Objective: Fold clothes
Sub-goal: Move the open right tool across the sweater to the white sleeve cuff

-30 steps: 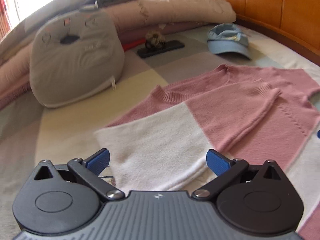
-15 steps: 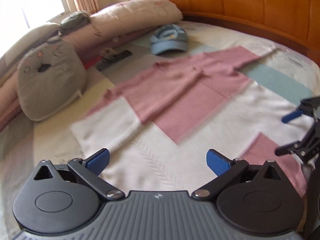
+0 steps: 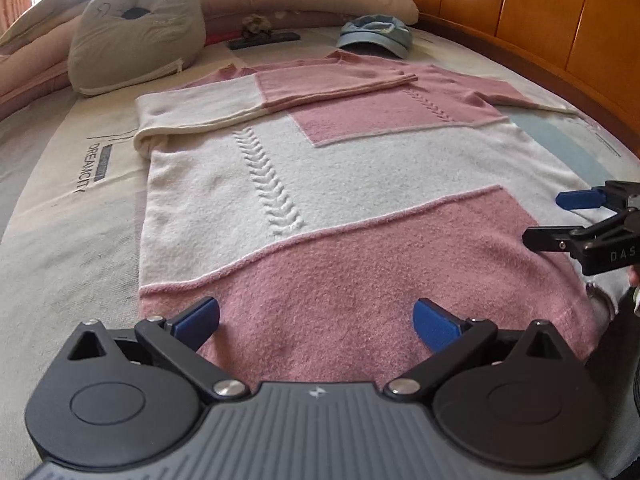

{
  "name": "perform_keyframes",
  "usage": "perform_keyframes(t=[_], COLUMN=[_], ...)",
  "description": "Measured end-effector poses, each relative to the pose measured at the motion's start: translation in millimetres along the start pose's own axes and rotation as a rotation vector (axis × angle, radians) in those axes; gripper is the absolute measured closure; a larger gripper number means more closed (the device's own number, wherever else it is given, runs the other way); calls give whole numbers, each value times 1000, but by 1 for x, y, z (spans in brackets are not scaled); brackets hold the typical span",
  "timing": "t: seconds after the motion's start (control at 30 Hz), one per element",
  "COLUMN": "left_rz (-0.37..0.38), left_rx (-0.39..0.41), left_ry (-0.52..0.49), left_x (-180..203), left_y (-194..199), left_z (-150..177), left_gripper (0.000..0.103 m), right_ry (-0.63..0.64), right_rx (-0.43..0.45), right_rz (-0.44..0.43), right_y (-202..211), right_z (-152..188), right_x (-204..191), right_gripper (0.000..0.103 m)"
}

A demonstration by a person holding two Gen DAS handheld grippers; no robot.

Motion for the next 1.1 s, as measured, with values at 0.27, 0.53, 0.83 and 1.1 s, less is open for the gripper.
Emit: perform_keyframes(t=[0.27,0.53,0.83,1.1], left_rz=[4,-1,43,110], left_rx=[44,52,74,109], left_ry=[23,-37,-40,-68], left_x=[19,44,72,104], left_y=[7,-8,-25,-36], left_z=[-7,-32,-66,-88], left_gripper=[1,1,1,1], right_ry=[-135,-310,-452,-609], right_rx=[17,136,213,312], right_rz=[-104,-70,80,124], right_y=[18,39,33,5], right_z=[-7,-37,-55,-73], right_x=[19,107,239,336], right_gripper=[0,0,0,0])
Point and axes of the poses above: each gripper's, at about its wrist camera, not at the fingertips, and y roughly against the way its jaws point, x to its right, z to its underside, the point moved 9 cm from there along -y, roughly the way its jaws point, and after that the axes turned 7 degrees about x, right-handed, at the moved point
